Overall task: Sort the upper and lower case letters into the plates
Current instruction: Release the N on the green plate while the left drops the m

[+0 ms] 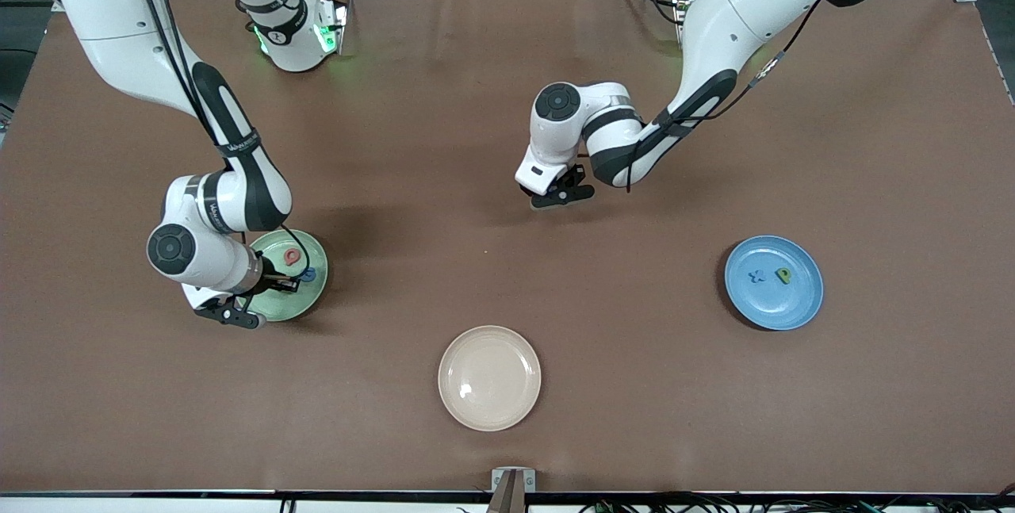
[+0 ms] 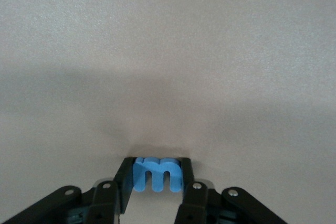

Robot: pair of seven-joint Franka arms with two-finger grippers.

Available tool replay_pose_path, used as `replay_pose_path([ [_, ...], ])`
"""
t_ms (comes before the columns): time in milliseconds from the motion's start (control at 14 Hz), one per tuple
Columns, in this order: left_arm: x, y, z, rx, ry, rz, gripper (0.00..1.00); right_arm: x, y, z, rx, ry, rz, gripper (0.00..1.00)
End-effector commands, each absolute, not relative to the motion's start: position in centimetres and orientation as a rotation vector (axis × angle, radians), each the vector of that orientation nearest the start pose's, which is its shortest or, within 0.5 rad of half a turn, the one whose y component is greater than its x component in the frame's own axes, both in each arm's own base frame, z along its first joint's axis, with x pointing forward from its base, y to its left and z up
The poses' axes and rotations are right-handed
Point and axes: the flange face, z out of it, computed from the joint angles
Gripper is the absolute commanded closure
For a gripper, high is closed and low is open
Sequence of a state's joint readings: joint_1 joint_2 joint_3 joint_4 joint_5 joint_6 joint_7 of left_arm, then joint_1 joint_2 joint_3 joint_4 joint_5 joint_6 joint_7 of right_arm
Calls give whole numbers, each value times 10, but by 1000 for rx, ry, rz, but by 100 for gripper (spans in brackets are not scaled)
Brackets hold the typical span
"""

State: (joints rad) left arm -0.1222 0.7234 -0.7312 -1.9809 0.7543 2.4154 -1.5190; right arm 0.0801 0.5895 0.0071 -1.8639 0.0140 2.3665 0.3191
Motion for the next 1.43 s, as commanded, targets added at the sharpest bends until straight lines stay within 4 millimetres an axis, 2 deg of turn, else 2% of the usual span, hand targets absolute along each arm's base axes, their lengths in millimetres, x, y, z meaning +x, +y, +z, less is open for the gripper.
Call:
replay_pose_path([
  [0,411,-439,197,-3116,-341,-102,78,623,53,192,-3121,357,129,98],
  [72,416,-438,208,-3118,-356,-123,81,623,53,191,-3122,355,134,97],
  [143,422,-433,216,-3118,-368,-129,83,623,52,191,-3122,359,134,89],
  [215,434,-424,226,-3134,-372,-126,83,623,52,191,-3123,357,136,55],
  [287,448,-412,236,-3156,-340,-122,83,623,52,192,-3123,355,134,1],
  [573,482,-367,285,-3097,-166,-63,83,626,52,199,-3124,333,122,0],
  [716,516,-313,305,-3112,-88,-37,83,629,53,206,-3125,314,110,0],
  [931,553,-237,307,-3096,122,-9,83,636,55,230,-3130,283,157,0],
  [1146,578,-167,305,-3080,280,11,83,637,53,256,-3133,250,150,0],
  [1218,583,-150,304,-3072,319,16,83,638,50,265,-3136,225,150,0],
  [1361,600,-104,288,-3035,405,44,83,639,29,287,-3136,181,188,0],
])
